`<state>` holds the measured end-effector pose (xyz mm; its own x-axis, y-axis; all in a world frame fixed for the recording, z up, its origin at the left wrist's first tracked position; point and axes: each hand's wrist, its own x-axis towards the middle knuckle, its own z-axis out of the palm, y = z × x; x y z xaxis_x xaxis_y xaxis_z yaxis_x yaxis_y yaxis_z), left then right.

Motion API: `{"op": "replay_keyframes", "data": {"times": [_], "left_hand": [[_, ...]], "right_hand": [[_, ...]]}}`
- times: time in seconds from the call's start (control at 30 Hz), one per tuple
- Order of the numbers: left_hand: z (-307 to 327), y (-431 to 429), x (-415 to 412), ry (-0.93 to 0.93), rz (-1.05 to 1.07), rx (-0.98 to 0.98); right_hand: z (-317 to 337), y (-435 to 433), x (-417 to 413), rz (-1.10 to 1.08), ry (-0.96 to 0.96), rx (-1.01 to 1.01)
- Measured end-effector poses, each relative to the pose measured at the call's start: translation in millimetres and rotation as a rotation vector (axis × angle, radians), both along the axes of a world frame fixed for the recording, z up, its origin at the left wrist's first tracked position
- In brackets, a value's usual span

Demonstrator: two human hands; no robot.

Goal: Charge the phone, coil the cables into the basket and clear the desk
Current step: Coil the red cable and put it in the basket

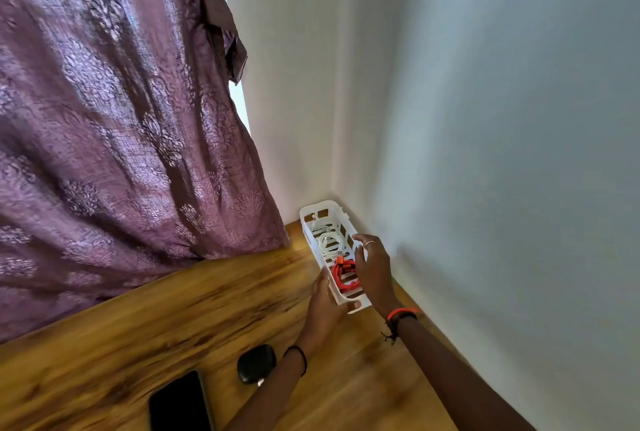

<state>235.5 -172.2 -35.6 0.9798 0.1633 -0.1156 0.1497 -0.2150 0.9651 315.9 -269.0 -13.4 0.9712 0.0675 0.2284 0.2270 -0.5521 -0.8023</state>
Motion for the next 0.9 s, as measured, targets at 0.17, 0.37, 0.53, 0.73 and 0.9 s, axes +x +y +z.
{"op": "replay_keyframes", "data": {"times": [0.17, 0.37, 0.53, 0.73, 0.9], "left_hand": [[8, -15, 14, 0.013, 0.082, 0.072], [15, -26, 33, 0.012, 0.119, 0.102], [16, -27, 36, 0.012, 0.134, 0.131], [21, -27, 32, 0.041, 0.104, 0.169], [26, -17, 25, 0.102, 0.079, 0.250]], "right_hand": [[-5, -9, 1, -0.007, 0.000, -0.062], [1, -20, 5, -0.014, -0.073, -0.098], [4, -24, 3, -0.008, -0.062, -0.096], [8, -26, -6, 0.005, -0.037, -0.139], [16, -30, -18, -0.009, -0.079, -0.169]]}}
